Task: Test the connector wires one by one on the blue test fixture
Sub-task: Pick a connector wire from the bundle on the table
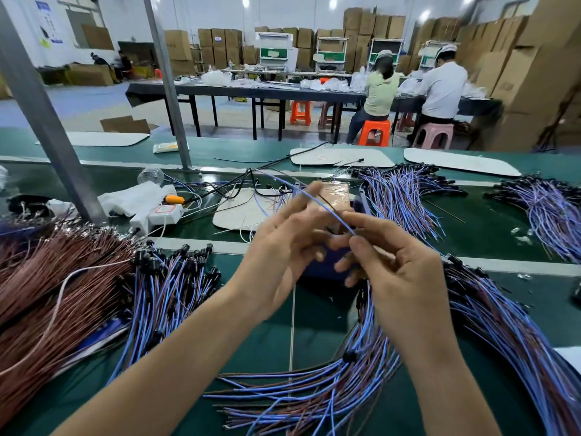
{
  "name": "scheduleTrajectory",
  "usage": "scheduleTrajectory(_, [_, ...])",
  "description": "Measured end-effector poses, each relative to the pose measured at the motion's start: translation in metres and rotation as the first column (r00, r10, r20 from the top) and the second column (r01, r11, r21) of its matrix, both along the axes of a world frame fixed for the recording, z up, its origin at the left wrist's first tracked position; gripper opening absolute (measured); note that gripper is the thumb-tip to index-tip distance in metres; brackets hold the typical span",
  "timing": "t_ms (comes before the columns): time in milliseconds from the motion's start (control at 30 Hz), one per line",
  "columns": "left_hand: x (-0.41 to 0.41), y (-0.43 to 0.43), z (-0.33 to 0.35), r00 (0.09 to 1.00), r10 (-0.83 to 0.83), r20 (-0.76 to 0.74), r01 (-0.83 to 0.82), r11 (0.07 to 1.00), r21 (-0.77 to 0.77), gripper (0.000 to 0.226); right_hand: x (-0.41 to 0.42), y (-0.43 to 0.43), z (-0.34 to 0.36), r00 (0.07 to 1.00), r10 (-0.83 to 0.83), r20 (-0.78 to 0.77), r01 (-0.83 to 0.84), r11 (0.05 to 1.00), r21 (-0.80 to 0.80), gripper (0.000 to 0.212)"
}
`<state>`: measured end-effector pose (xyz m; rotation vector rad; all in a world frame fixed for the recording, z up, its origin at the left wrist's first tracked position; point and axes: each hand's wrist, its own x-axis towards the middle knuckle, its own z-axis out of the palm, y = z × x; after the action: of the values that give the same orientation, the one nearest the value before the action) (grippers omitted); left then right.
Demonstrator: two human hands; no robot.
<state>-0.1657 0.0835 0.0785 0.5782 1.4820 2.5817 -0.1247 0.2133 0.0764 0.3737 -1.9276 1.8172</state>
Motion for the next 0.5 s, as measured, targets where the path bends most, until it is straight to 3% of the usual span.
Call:
scheduleTrajectory(33, [-0.001, 0.004, 0.003, 0.996, 0.088, -0.028, -0.088, 0.996, 0.030, 0.049, -0.001, 0.003, 0.003, 0.991, -0.090, -0.098, 0.105, 0.981, 0.162, 0.028])
scheduleTrajectory(100, [-0.003, 0.010, 0.007, 0.961, 0.250, -0.119, -0.240, 0.966, 0.095, 0.055, -0.003, 0.007, 0.006, 0.912, -0.218, -0.348, 0.352, 0.852, 0.388, 0.021])
scheduleTrajectory(167, [-0.003, 0.012, 0.008, 0.930, 0.311, -0.196, -0.281, 0.945, 0.164, 0.058, -0.007, 0.009, 0.003, 0.840, -0.227, -0.493, 0.465, 0.769, 0.438, 0.018])
scheduleTrajectory(233, [-0.001, 0.012, 0.003, 0.907, 0.351, -0.235, -0.311, 0.931, 0.191, 0.060, -0.012, 0.014, -0.008, 0.819, -0.202, -0.537, 0.483, 0.749, 0.454, 0.017])
scheduleTrajectory(300, [0.002, 0.010, -0.008, 0.850, 0.447, -0.279, -0.422, 0.894, 0.148, 0.067, -0.015, 0.019, -0.025, 0.848, -0.199, -0.491, 0.454, 0.750, 0.481, 0.016])
scheduleTrajectory(367, [0.005, 0.009, -0.024, 0.808, 0.503, -0.307, -0.509, 0.858, 0.065, 0.073, -0.012, 0.020, -0.048, 0.912, -0.231, -0.340, 0.391, 0.744, 0.542, 0.017])
scheduleTrajectory(433, [0.008, 0.008, -0.040, 0.813, 0.486, -0.321, -0.524, 0.851, -0.041, 0.079, -0.005, 0.015, -0.068, 0.966, -0.228, -0.123, 0.256, 0.758, 0.601, 0.019])
scheduleTrajectory(500, [0.011, 0.008, -0.053, 0.837, 0.416, -0.356, -0.496, 0.851, -0.171, 0.084, 0.001, 0.007, -0.079, 0.977, -0.214, 0.023, 0.165, 0.815, 0.555, 0.024])
